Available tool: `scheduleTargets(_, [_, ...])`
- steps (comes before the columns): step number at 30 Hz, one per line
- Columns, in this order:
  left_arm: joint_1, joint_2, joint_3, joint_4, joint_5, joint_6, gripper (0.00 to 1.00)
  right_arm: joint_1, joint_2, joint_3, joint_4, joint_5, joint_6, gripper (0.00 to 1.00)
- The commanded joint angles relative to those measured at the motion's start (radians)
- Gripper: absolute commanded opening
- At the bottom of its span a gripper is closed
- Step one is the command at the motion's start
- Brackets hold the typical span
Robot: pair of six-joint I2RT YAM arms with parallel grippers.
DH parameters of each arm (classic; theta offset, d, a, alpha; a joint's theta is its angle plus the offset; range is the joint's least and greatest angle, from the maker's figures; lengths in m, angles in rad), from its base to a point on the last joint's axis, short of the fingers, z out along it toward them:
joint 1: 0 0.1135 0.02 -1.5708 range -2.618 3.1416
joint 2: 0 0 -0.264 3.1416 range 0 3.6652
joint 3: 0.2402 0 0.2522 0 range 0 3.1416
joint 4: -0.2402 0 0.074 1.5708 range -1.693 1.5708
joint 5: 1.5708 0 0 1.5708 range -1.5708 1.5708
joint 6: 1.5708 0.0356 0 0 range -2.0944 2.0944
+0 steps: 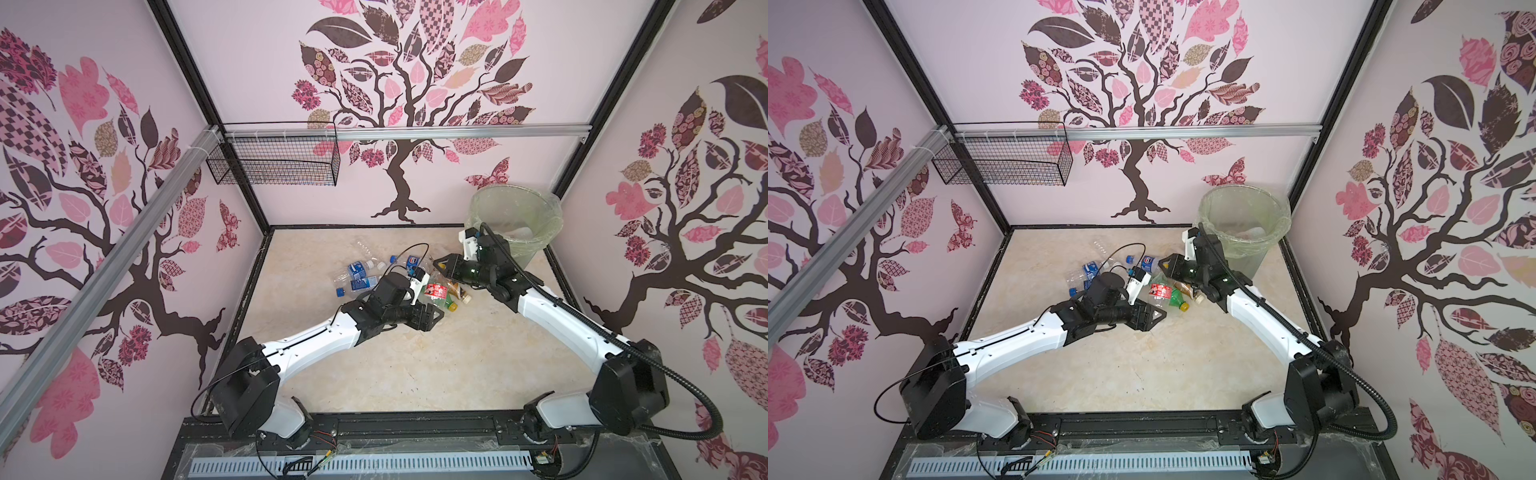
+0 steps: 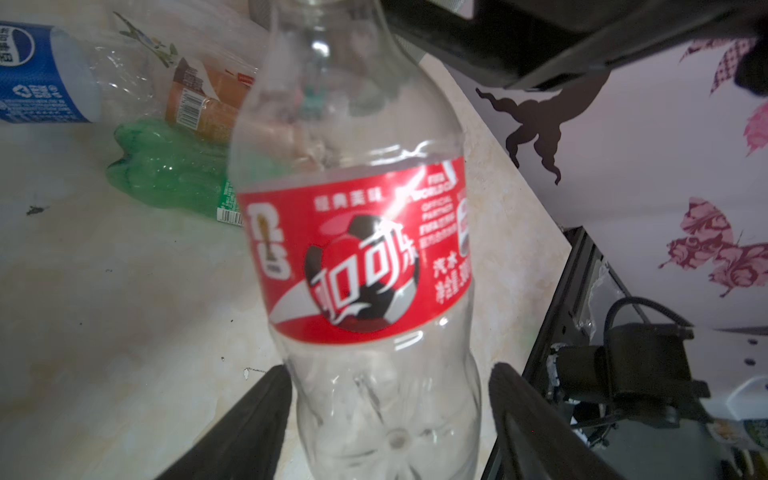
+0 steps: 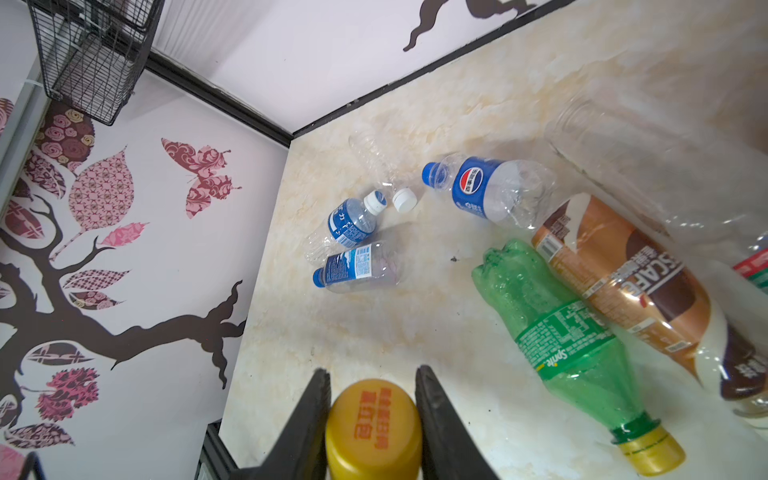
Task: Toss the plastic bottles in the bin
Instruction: 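Close right gripper on the yellow cap of the Coca-Cola bottle, then raise the Coca-Cola bottle with right gripper toward the bin while left gripper opens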
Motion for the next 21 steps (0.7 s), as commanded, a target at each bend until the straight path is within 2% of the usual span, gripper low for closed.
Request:
scheduleTargets(1, [0.020, -0.047, 0.017, -0.001, -0.047, -0.013, 0.88, -0.001, -0.014, 0.065, -0.065, 0.078, -0.060, 0.25])
scheduleTargets(6, [0.064, -0.096, 0.057, -0.042, -0.107, -0.032, 0.98, -0.004, -0.035, 0.169, -0.146, 0.190, -0.120, 0.26])
scheduleTargets(10, [0.089, -0.126, 0.134, -0.069, -0.137, -0.025, 0.98, -0.007, -0.055, 0.298, -0.204, 0.294, -0.165, 0.26])
scheduleTargets(13, [0.090, -0.115, 0.261, -0.117, -0.131, 0.013, 0.98, -0.012, -0.064, 0.418, -0.252, 0.413, -0.227, 0.28])
scheduleTargets(21, [0.089, -0.083, 0.499, -0.097, -0.111, 0.055, 0.98, -0.038, -0.030, 0.846, -0.387, 0.704, -0.446, 0.29])
